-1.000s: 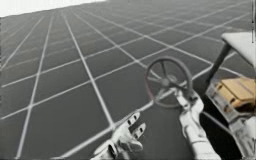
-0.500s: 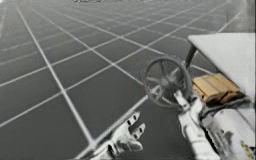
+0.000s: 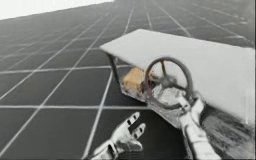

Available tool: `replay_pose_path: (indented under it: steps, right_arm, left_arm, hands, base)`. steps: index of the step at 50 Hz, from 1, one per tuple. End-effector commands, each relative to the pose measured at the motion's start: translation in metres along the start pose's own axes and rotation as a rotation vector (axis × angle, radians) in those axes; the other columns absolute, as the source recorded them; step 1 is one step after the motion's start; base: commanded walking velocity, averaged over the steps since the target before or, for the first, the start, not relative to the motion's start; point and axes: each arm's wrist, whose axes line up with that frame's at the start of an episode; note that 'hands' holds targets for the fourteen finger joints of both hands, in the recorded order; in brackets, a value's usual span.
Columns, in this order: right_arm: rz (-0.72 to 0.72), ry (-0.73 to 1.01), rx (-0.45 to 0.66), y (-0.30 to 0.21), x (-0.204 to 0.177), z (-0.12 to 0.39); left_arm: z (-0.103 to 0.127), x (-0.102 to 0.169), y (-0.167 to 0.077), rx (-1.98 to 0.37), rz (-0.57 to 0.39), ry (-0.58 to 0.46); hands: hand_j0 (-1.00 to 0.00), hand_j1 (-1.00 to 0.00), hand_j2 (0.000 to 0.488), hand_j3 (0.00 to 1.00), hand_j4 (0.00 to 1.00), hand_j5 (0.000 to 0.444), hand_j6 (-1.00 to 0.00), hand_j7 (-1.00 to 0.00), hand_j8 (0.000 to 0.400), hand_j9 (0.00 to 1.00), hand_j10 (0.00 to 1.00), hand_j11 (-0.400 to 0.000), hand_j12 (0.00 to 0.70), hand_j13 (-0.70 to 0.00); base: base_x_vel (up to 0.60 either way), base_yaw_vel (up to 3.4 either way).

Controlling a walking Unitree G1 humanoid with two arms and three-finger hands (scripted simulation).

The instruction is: Pick up and drop off the object

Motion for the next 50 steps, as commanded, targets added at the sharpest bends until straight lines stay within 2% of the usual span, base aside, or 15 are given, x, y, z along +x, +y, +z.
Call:
replay_pose_path:
  steps: [1, 50]
  right_arm:
    - [0.025, -0.031, -0.008, 0.0095, -0.0022, 0.0063]
    - [0.025, -0.031, -0.008, 0.0095, -0.0022, 0.0063]
  left_arm:
    - [-0.0015, -0.0013, 0.0038, -0.022, -0.009, -0.008]
    - [-0.0015, -0.0013, 0.0038, -0.022, -0.009, -0.008]
  hands:
    - [0.00, 0.00, 0.000, 1.00, 1.00, 0.000, 0.00, 0.00, 0.000, 1.00, 1.00, -0.400, 0.000, -0.700]
    - [0.00, 0.00, 0.000, 1.00, 1.00, 0.000, 0.00, 0.00, 0.000, 1.00, 1.00, -0.400, 0.000, -0.700]
  base:
    - [0.24, -0.82]
    - [0.23, -0.41]
